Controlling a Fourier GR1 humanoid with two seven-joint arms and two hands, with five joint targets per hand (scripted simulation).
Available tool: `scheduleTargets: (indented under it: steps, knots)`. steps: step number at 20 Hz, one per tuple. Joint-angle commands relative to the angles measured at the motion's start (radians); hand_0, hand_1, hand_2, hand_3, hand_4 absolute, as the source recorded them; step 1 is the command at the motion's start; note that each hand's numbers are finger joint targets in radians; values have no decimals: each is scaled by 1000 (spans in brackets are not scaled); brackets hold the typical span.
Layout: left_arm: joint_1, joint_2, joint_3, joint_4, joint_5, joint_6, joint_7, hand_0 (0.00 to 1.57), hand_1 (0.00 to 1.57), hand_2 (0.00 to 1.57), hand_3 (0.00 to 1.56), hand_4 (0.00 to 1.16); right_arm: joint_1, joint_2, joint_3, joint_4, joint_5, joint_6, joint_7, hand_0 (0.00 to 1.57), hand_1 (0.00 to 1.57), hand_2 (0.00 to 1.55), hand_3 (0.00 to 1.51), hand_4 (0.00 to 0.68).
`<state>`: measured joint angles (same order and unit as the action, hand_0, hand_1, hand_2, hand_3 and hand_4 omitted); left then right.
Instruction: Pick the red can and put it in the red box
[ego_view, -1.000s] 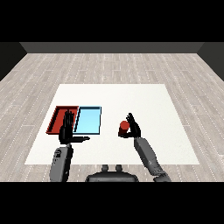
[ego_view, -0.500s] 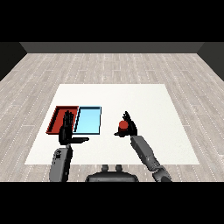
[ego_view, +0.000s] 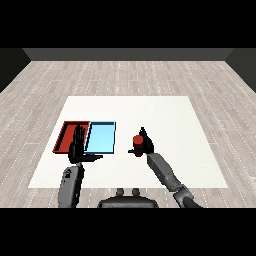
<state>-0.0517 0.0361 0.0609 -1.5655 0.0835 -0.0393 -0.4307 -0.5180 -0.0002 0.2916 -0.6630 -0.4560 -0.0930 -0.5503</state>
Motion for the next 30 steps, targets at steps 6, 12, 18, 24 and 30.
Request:
scheduleTargets:
  steps: [6,12,18,24,30]
  knots:
    - [46,-6,-23,-89,-2,5,36,0,0,0,0,0,-76,0,65,64,-33,-241,16,1452,1452,1456,1418,612]
    - [55,-7,-25,-97,-22,30,62,0,0,0,0,0,1,0,133,13,-49,-252,-30,1451,1451,1441,1396,594]
    - [25,2,-18,-3,12,-37,-11,0,0,0,0,0,-8,0,100,-67,66,-256,3,1438,1438,1437,1373,607]
    - [43,-23,-80,-104,-20,-7,76,0,0,0,0,0,78,-98,117,-392,162,-285,153,1422,1422,1428,1372,621]
    - [53,-35,-152,-115,-56,5,95,0,0,0,0,0,163,-110,128,-643,209,-314,228,1464,1464,1439,1388,659]
